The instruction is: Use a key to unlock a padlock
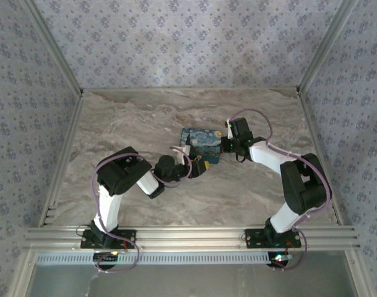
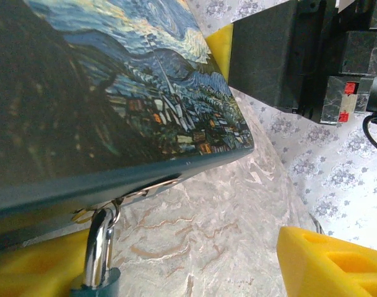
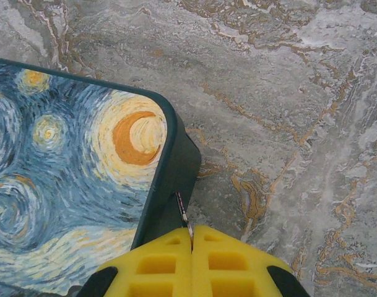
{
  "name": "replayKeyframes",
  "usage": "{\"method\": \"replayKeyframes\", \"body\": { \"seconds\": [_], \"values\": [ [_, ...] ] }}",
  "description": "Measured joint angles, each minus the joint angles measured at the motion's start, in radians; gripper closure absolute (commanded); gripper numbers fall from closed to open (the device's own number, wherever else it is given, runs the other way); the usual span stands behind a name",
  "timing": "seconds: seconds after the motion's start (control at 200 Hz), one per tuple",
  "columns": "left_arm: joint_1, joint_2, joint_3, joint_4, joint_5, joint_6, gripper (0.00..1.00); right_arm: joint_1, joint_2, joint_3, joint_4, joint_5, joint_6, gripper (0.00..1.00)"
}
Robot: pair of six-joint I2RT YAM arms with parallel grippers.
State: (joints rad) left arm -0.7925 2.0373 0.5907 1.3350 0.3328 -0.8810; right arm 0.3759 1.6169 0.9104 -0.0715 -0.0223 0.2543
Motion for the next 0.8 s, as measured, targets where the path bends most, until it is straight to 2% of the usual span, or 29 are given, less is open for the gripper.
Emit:
{"method": "replayKeyframes", "body": {
  "seconds": [0.555,0.799],
  "values": [
    [0.046,-0.082,0.027,-0.233,0.099,0.069,0.33,0.006,0.005,0.0,0.0,0.0,0.0,1.0],
    [0.046,-0.05,0.065,-0.223,0.125,0.064,0.32,0.009,0.009,0.0,0.012,0.001,0.0,1.0]
  ]
}}
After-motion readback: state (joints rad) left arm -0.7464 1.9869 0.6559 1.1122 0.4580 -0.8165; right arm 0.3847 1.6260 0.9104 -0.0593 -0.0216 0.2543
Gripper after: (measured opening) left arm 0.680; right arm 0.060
